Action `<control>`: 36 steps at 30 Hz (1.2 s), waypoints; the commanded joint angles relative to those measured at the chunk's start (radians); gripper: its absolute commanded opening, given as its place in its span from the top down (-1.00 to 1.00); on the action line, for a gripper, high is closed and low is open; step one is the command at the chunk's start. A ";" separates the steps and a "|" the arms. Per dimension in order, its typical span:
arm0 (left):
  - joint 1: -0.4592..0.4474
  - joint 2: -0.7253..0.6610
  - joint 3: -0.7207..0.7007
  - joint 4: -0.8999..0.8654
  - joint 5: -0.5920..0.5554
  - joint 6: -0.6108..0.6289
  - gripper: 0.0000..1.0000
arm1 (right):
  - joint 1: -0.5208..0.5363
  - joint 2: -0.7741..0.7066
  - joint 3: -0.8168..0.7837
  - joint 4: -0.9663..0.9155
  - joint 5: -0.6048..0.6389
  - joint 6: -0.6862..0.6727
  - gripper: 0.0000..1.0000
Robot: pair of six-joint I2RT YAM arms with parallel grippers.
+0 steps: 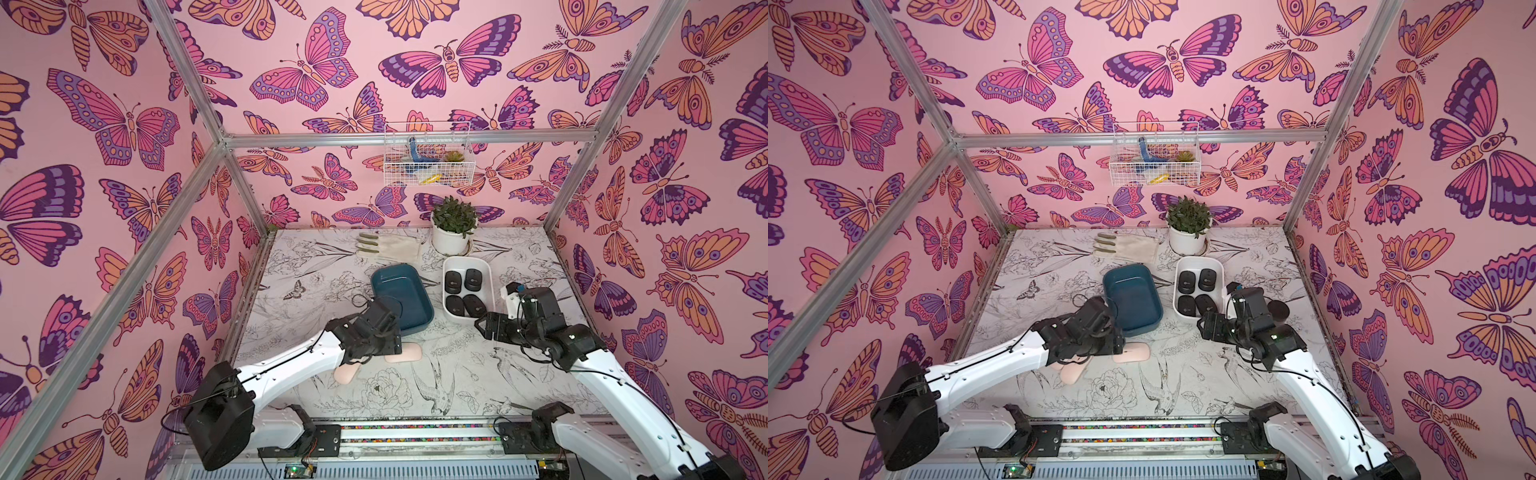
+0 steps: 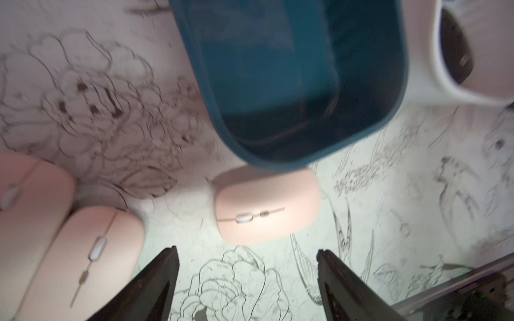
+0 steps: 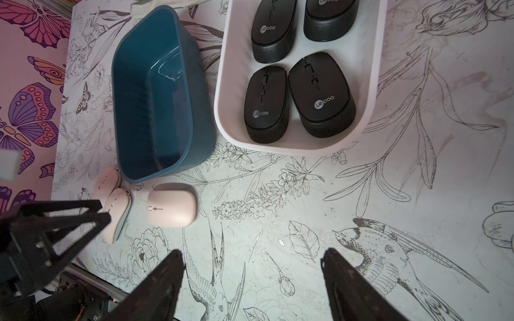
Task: Place the mice by color into the storage box
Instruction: Pick up the mouse from the center of the board.
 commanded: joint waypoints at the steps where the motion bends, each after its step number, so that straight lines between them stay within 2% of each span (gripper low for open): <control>1: -0.098 0.009 -0.026 -0.049 -0.024 -0.104 -0.66 | 0.001 -0.015 0.005 -0.023 -0.014 -0.006 -0.63; 4: -0.186 0.062 0.007 -0.039 -0.042 -0.165 -0.62 | -0.001 -0.014 0.005 -0.016 -0.019 -0.004 -0.63; 6: -0.219 0.098 0.041 -0.009 -0.056 -0.196 -0.49 | 0.001 -0.016 0.002 -0.016 -0.022 -0.003 -0.62; 7: -0.223 0.114 0.060 0.001 -0.059 -0.205 -0.33 | 0.000 -0.018 0.000 -0.017 -0.022 -0.003 -0.62; 9: -0.224 0.163 0.118 0.010 -0.080 -0.219 0.23 | 0.000 -0.027 -0.003 -0.023 -0.022 -0.001 -0.62; 12: -0.212 0.244 0.200 0.038 -0.115 -0.230 0.95 | 0.000 -0.051 -0.004 -0.034 -0.011 0.001 -0.61; 13: -0.201 0.276 0.223 0.045 -0.119 -0.237 1.00 | 0.000 -0.058 -0.004 -0.037 -0.008 0.001 -0.62; 19: -0.153 0.483 0.386 0.060 -0.147 -0.219 1.00 | -0.001 -0.099 -0.003 -0.053 0.008 -0.001 -0.61; 23: -0.126 0.568 0.422 0.056 -0.159 -0.224 1.00 | -0.001 -0.116 0.002 -0.071 0.017 -0.009 -0.62; 29: -0.109 0.614 0.442 0.066 -0.236 -0.205 1.00 | 0.000 -0.133 -0.009 -0.065 0.014 -0.012 -0.62; 36: -0.100 0.633 0.402 0.066 -0.211 -0.208 1.00 | -0.001 -0.142 -0.003 -0.089 0.033 -0.030 -0.62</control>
